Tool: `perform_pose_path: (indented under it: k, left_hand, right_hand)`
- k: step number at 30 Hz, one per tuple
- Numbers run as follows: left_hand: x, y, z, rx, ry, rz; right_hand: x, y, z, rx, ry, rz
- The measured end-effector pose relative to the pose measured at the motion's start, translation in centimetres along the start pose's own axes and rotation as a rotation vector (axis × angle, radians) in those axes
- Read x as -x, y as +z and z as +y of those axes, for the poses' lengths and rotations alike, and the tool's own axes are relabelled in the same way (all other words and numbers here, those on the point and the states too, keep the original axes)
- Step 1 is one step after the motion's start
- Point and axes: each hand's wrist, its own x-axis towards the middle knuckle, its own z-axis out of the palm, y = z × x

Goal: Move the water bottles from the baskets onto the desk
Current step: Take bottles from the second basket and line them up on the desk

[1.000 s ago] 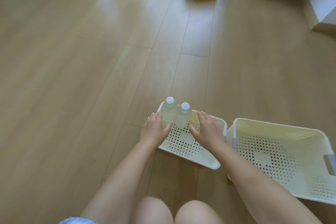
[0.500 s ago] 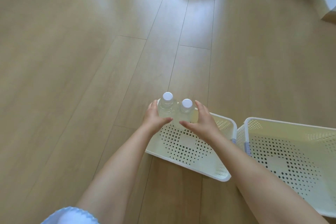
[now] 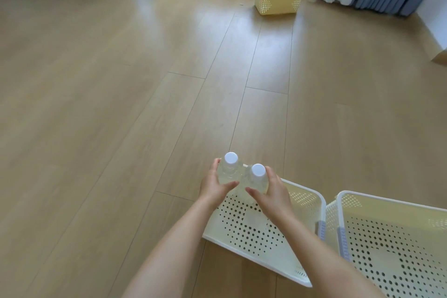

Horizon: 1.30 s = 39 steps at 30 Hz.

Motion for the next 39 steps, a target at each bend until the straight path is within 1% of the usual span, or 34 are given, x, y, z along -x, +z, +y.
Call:
perform_pose_path:
  k: [3,6,8,10,13,16,18,21,23,25,27,28,30,33,35,36,38,39]
  left_hand:
    - [0.5,-0.4,-0.4,0.067,-0.008,0.026]
    - [1.0,-1.2,-0.4,0.131,-0.003,0.047]
    - [1.5,-1.9,0.1,0.197,0.0,0.057]
    - [1.9,-2.7,0.5,0.289,-0.006,0.055]
    - [2.3,-4.1,0.9,0.399,0.012,0.05]
    - [3.2,-5.4,1.7,0.625,-0.001,0.013]
    - [4.0,-6.2,2.6,0.792,0.002,-0.047]
    - [4.7,-6.7,3.7,1.033,-0.021,-0.096]
    - [5.0,-6.3,4.8,1.175,-0.07,-0.113]
    - [5.3,-6.0,6.0,1.187,-0.092,-0.155]
    - [5.9,-5.9,6.9,1.127,-0.09,-0.246]
    - [6.3,-5.7,7.3,1.111,-0.1,-0.286]
    - [7.4,-5.3,7.8,1.115,-0.12,-0.32]
    - [8.7,-4.5,7.3,1.144,-0.159,-0.386]
    - [9.0,-4.0,6.6,1.17,-0.176,-0.474]
    - [9.0,-3.7,6.2,1.178,-0.181,-0.537]
    - [8.9,-3.4,5.7,1.181,-0.169,-0.658]
    - [8.8,-3.5,5.6,1.164,-0.16,-0.68]
  right_hand:
    - [0.2,0.0,0.9,-0.1,0.054,0.033]
    - [0.7,-0.5,1.7,-0.316,0.194,0.073]
    - [1.0,-1.4,2.1,-0.44,0.253,0.102]
    - [1.1,-2.4,2.7,-0.558,0.282,0.107]
    - [1.6,-4.1,3.0,-0.69,0.305,0.067]
    - [2.3,-6.0,2.8,-0.805,0.31,0.019]
    - [2.7,-7.3,2.4,-0.907,0.296,0.0]
    - [2.9,-8.8,1.2,-1.139,0.268,-0.074]
    - [2.9,-9.7,-0.3,-1.267,0.184,-0.168]
    - [2.6,-10.4,-1.8,-1.371,0.088,-0.288]
    - [2.8,-10.9,-3.4,-1.481,0.004,-0.457]
    - [3.0,-11.1,-4.0,-1.498,-0.037,-0.521]
    - [3.6,-10.9,-5.0,-1.422,-0.076,-0.561]
    - [4.2,-9.7,-5.0,-1.256,-0.021,-0.58]
    - [4.3,-8.8,-4.8,-1.211,0.019,-0.606]
    - [4.5,-8.4,-4.6,-1.209,0.04,-0.604]
    - [4.8,-8.0,-4.0,-1.182,0.058,-0.546]
    - [4.9,-7.8,-3.8,-1.162,0.057,-0.504]
